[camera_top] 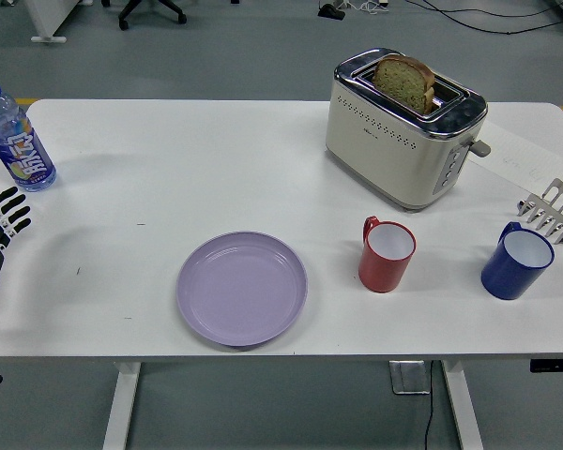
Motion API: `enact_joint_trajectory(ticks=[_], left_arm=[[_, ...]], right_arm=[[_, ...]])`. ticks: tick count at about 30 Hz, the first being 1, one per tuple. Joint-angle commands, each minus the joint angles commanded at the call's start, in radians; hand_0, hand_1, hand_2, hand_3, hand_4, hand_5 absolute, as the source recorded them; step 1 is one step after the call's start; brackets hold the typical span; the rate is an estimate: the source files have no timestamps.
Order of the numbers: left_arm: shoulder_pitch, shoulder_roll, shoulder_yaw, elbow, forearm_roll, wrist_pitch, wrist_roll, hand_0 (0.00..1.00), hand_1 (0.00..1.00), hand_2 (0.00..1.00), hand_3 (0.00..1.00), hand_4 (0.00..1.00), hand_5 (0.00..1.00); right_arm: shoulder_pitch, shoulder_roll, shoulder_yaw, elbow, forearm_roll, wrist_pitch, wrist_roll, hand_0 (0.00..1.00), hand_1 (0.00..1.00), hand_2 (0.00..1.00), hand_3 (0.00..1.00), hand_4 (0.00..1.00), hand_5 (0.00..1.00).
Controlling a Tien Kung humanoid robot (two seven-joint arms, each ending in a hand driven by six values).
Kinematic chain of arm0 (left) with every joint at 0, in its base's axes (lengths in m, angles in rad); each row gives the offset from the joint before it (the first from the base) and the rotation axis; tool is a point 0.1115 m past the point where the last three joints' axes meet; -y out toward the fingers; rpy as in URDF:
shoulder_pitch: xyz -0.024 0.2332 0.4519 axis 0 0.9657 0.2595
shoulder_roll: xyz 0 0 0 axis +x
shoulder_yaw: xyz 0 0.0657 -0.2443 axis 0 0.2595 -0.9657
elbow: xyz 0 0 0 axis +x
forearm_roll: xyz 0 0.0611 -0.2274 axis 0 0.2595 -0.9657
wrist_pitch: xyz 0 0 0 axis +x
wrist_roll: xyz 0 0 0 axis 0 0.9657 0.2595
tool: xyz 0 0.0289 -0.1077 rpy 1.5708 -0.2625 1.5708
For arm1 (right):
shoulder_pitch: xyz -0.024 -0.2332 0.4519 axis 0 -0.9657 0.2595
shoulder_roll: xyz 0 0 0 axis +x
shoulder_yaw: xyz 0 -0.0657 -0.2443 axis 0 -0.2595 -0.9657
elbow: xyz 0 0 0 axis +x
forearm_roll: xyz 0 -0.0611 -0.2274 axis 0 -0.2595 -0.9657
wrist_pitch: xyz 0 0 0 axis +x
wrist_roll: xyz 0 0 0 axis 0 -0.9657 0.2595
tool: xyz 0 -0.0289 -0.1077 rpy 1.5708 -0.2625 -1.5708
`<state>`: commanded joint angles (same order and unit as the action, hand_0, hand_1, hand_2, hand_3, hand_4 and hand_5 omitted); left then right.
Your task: Push plate across desktop
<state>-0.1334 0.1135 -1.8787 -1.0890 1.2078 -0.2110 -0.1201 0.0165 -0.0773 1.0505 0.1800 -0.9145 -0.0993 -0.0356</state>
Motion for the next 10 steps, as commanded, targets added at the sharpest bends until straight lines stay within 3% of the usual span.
enact_joint_trajectory(ticks=[10], left_arm=[[0.0,-0.002,-0.001,0.004,0.0,0.001,-0.003,0.816,0.833,0.847,0.807,0.497,0.998]], right_arm=[[0.0,-0.001,-0.001,0.0,-0.002,0.001,0.0,0.614,0.554,0.656,0.641,0.166,0.382]])
